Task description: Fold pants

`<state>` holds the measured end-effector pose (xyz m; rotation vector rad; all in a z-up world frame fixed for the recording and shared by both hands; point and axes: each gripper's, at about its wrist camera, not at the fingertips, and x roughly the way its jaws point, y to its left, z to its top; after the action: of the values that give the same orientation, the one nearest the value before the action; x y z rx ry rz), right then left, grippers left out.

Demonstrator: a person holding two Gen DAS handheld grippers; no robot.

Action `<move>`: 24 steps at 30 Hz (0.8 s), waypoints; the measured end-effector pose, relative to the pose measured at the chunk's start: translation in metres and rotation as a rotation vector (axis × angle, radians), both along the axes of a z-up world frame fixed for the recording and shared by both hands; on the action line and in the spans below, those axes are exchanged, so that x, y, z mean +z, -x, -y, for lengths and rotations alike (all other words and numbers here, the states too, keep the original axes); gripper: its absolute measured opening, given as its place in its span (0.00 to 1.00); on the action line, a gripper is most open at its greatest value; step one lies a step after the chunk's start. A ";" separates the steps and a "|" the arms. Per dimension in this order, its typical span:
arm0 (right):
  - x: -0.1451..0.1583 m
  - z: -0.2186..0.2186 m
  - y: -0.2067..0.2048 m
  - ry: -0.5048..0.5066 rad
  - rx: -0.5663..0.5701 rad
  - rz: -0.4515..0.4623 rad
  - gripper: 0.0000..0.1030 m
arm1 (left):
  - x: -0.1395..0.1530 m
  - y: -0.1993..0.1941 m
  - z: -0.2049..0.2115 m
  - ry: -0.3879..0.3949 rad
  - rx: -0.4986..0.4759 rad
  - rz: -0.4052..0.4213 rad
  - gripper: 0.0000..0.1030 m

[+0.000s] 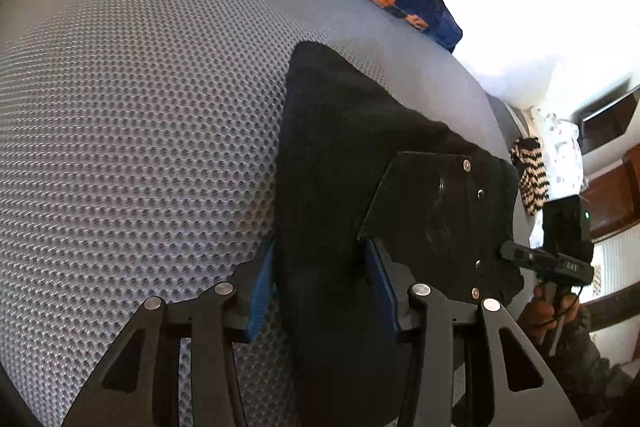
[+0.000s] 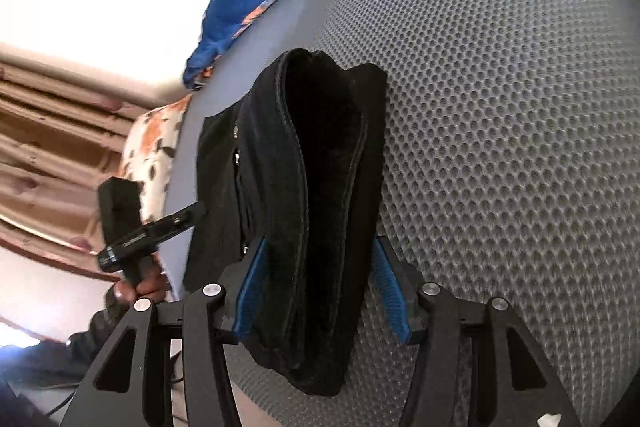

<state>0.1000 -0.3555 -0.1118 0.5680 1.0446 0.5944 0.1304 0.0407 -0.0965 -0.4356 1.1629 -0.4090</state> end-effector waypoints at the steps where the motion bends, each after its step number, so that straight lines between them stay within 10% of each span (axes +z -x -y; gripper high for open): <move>1: -0.002 0.000 -0.004 -0.011 0.017 -0.006 0.41 | 0.001 -0.002 0.003 -0.003 -0.015 0.000 0.45; 8: -0.004 -0.013 -0.025 -0.046 0.061 0.001 0.36 | 0.004 -0.016 0.031 -0.051 -0.021 0.030 0.45; 14: 0.012 -0.024 -0.009 -0.004 -0.043 0.028 0.26 | 0.017 -0.010 0.061 -0.123 -0.012 0.098 0.24; 24: 0.059 -0.069 0.005 0.025 -0.096 0.083 0.24 | 0.052 0.004 0.044 -0.075 0.016 0.168 0.18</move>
<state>0.0950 -0.2866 -0.0531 0.5642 0.9395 0.5158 0.1265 -0.0030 -0.0449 -0.3385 1.0074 -0.3798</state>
